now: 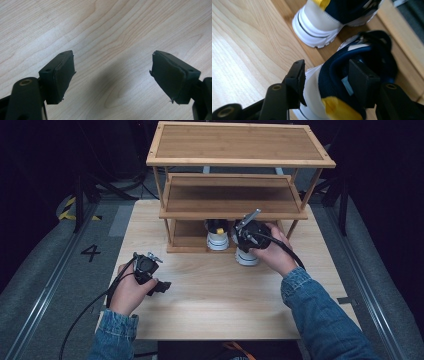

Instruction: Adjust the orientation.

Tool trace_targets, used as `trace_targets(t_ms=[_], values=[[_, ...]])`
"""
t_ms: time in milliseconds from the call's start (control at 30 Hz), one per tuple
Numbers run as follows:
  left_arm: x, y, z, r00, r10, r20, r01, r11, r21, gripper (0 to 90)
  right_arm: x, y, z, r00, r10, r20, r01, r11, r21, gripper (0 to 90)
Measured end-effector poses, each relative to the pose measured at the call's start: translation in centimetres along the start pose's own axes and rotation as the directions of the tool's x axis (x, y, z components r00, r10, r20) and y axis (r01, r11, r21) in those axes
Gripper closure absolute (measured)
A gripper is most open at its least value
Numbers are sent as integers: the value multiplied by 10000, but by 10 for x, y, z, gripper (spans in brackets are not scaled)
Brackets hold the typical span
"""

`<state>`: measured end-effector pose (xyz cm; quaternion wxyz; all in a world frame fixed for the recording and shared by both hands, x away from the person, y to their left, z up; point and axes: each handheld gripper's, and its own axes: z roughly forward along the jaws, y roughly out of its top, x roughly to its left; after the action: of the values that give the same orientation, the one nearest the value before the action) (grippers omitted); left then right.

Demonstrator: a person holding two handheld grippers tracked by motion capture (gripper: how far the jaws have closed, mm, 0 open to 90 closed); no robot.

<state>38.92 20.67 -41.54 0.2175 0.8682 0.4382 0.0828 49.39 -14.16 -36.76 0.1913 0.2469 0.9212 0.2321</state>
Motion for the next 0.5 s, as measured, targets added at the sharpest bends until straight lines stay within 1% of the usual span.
trace_targets(t_ms=[100, 133, 167, 267, 300, 333, 367, 400, 467, 500], values=[[0, 4, 3, 10000, 83, 33, -83, 10000, 49, 194, 2, -5, -17, 9995, 100, 288, -86, 9989, -457, 480], [-1, 5, 4, 10000, 60, 52, -60, 9999, 107, 194, 3, -6, -21, 9993, 159, 326, -142, 9985, -529, 481], [-1, 7, 5, 9999, 111, 89, -112, 9999, 108, 194, 4, -10, -28, 9989, 256, 388, -230, 9976, -647, 485], [-2, 11, 6, 9997, 204, 104, -206, 9996, 173, 193, 6, -20, -40, 9964, 758, 375, -719, 9927, -967, 497], [-2, 12, 7, 9997, 222, 110, -223, 9996, 143, 193, 7, -26, -44, 9925, 1122, 493, -1061, 9879, -1135, 520], [-2, 13, 7, 9997, 220, 124, -223, 9996, 195, 193, 8, -30, -48, 9890, 1382, 521, -1304, 9827, -1312, 522], [-2, 14, 8, 9995, 277, 136, -279, 9994, 181, 192, 7, -35, -50, 9856, 1599, 551, -1500, 9768, -1526, 530], [-3, 15, 8, 9995, 299, 136, -302, 9993, 213, 192, 8, -38, -52, 9824, 1793, 530, -1686, 9721, -1631, 542], [-3, 17, 9, 9993, 327, 161, -331, 9992, 212, 191, 8, -49, -57, 9714, 2309, 555, -2165, 9572, -1918, 560], [-4, 17, 10, 9995, 277, 180, -281, 9994, 212, 191, 9, -53, -58, 9667, 2503, 541, -2351, 9513, -1994, 565]])
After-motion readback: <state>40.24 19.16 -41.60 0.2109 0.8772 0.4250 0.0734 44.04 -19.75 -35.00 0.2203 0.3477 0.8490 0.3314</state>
